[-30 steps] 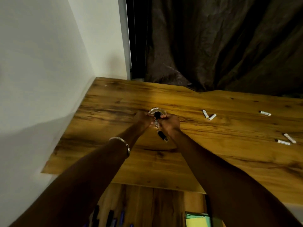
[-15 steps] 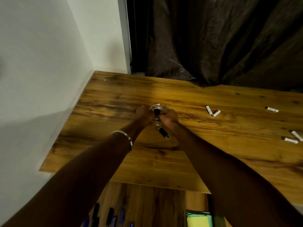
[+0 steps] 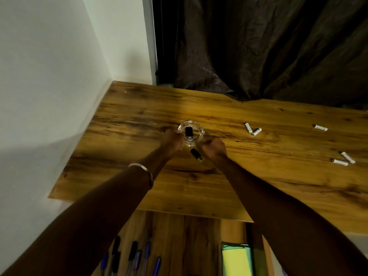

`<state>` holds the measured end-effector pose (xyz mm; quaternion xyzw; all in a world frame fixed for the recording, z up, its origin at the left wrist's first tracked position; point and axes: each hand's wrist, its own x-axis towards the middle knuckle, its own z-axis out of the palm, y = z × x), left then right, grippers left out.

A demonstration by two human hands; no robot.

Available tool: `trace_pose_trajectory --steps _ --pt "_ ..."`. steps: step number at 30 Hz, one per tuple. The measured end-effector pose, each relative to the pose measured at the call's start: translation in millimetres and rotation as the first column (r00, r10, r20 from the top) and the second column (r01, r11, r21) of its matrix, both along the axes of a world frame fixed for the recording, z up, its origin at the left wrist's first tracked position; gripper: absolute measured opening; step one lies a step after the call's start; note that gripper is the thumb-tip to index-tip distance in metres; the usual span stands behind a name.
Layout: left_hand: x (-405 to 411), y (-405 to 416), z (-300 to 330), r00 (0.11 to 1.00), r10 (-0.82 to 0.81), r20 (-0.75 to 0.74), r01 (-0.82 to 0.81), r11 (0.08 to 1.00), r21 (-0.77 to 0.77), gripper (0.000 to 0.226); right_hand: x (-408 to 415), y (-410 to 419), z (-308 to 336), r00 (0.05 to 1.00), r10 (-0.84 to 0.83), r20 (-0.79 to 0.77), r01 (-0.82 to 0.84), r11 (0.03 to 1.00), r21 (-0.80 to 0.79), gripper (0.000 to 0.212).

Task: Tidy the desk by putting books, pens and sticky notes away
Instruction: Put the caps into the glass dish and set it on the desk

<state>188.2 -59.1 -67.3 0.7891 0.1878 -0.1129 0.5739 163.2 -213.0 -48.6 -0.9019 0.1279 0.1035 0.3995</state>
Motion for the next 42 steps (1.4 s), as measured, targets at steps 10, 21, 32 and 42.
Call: trace_pose_trajectory --steps 10,21,32,42 --pt "-56.8 -17.9 1.4 0.991 0.052 -0.127 -0.079 0.972 -0.222 0.016 -42.7 20.9 -12.6 0.994 0.11 -0.006 -0.107 0.955 -0.278 0.019" --pt "-79.3 -40.0 24.7 0.966 0.132 -0.224 -0.207 0.911 -0.357 0.021 -81.5 -3.2 7.6 0.991 0.13 0.037 -0.133 0.985 0.11 0.022" --pt "-95.6 -69.3 27.7 0.952 -0.075 -0.297 -0.06 0.905 -0.421 0.026 -112.3 -112.1 2.2 0.992 -0.021 -0.128 -0.058 0.808 -0.586 0.045" --pt "-94.5 -64.8 27.7 0.949 -0.095 -0.302 -0.037 0.914 -0.404 0.012 -97.1 -82.0 -3.2 0.999 -0.024 0.035 0.036 0.921 -0.388 0.03"
